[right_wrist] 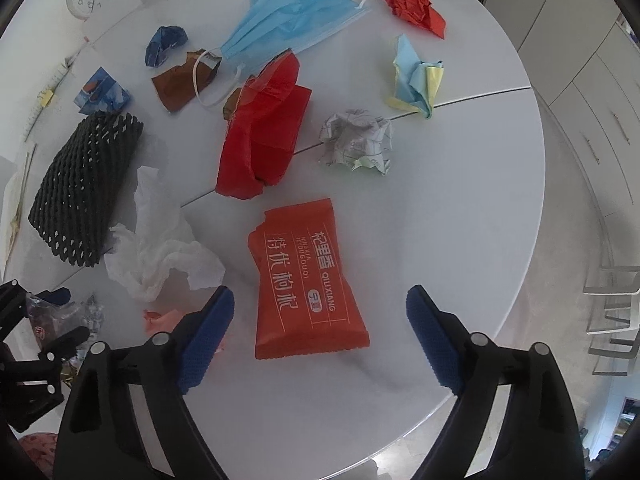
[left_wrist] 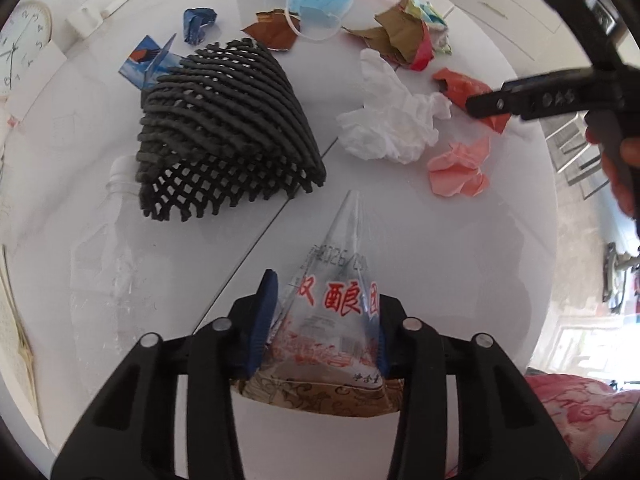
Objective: Collect trash
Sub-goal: 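Grasp the clear snack bag with the left tool while the right tool grasps the red wrapper, then carry both items over the wastebasket and open both tools to drop them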
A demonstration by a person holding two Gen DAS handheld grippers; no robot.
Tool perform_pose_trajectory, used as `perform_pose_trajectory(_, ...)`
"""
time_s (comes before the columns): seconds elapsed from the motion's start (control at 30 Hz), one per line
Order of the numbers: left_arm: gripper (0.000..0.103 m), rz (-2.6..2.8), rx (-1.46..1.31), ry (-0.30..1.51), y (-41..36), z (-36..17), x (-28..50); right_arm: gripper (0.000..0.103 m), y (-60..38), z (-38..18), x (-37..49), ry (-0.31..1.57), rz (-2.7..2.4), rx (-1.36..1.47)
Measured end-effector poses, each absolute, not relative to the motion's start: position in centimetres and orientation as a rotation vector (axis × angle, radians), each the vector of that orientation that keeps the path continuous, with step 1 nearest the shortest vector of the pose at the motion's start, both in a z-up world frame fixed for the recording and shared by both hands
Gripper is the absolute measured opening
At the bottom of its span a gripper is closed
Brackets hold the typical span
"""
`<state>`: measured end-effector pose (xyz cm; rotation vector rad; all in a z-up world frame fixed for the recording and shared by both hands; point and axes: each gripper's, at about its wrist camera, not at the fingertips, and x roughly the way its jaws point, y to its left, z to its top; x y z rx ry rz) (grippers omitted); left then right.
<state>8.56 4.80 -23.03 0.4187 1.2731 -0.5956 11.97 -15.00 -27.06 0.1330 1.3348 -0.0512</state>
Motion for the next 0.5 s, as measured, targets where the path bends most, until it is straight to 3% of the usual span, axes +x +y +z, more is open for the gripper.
perform_pose_trajectory(0.07, 0.037, -0.598, 0.388, 1.258, 5.8, -21.8, 8.7, 0.059, -14.7, -27.4, 12.2, 1.352, -0.054, 0.100)
perform_pose_trajectory(0.1, 0.036, -0.598, 0.377, 1.248, 5.9, -21.5, 8.4, 0.055, -14.7, -27.4, 12.2, 1.351, -0.059, 0.081)
perform_pose_trajectory(0.3, 0.035, -0.593, 0.299, 1.195, 5.7, -18.4, 8.0, 0.051, -16.2, -26.3, 11.6, 1.322, -0.051, 0.135)
perform_pose_trajectory(0.5, 0.035, -0.643, 0.304, 1.177, 0.0, -16.4, 7.0, 0.051, -21.3, -23.8, 8.6, 1.253, -0.073, 0.263)
